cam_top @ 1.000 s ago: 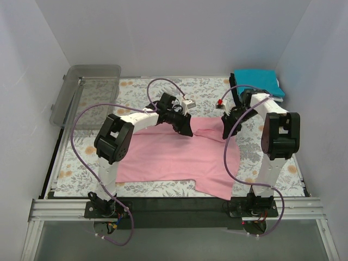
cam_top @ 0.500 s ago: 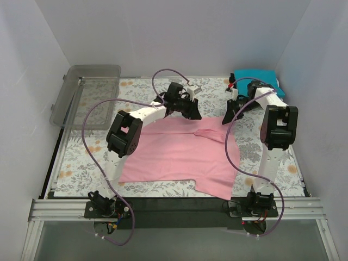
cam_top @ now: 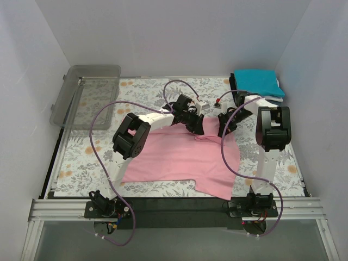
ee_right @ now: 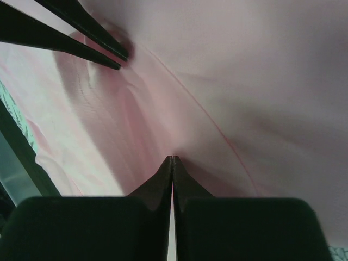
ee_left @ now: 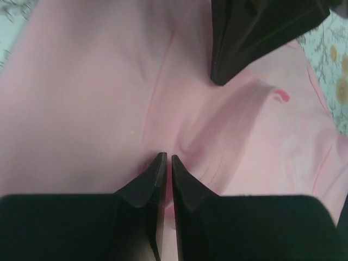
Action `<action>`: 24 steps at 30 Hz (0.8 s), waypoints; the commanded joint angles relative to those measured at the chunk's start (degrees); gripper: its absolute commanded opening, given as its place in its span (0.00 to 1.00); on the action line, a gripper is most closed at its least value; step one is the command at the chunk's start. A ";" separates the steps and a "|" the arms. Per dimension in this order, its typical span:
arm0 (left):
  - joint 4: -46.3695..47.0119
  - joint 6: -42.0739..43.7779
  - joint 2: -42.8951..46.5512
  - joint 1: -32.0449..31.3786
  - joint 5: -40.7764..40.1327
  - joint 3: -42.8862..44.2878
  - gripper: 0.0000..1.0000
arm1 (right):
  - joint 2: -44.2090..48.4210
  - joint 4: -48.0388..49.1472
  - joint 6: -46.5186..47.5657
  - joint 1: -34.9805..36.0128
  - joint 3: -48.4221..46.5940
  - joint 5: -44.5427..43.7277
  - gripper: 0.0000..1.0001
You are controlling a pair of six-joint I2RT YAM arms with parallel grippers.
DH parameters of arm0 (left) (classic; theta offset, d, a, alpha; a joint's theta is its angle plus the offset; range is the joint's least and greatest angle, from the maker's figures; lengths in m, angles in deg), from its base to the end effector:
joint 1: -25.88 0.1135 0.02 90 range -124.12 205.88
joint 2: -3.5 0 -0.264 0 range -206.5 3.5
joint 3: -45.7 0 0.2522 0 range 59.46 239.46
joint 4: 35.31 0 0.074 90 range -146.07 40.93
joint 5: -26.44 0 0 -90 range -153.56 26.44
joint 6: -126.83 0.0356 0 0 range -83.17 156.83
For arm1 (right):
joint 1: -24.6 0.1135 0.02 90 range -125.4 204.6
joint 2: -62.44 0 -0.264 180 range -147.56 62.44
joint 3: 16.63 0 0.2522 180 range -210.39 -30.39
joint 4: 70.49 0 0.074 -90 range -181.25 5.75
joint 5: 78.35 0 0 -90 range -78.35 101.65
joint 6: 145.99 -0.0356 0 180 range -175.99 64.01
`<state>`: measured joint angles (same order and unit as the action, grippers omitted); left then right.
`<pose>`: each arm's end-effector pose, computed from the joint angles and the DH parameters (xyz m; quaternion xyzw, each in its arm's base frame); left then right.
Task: Fold and stack the t-shirts
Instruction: Fold the tshirt
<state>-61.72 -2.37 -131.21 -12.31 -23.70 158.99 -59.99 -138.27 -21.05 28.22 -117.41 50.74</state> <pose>0.3856 -0.3323 0.1339 0.1149 0.8782 -0.4597 0.0651 0.3948 0.0475 0.1417 -0.3127 0.8890 0.3209 0.0948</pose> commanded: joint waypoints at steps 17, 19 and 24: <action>-7.91 3.17 27.74 8.83 -1.25 -17.70 0.26 | 8.62 -0.92 -6.34 0.34 -4.03 0.46 0.47; -13.62 4.04 29.33 12.86 -3.37 -17.44 0.33 | 8.09 0.23 -8.21 0.51 -4.82 -1.38 0.55; -20.13 6.06 31.18 19.64 -12.50 -20.42 0.39 | 6.42 4.62 -12.78 1.21 -5.87 -9.01 0.58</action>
<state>-74.35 2.00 -102.12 5.28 -29.08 141.13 -53.76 -136.23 -29.05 28.74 -121.15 46.39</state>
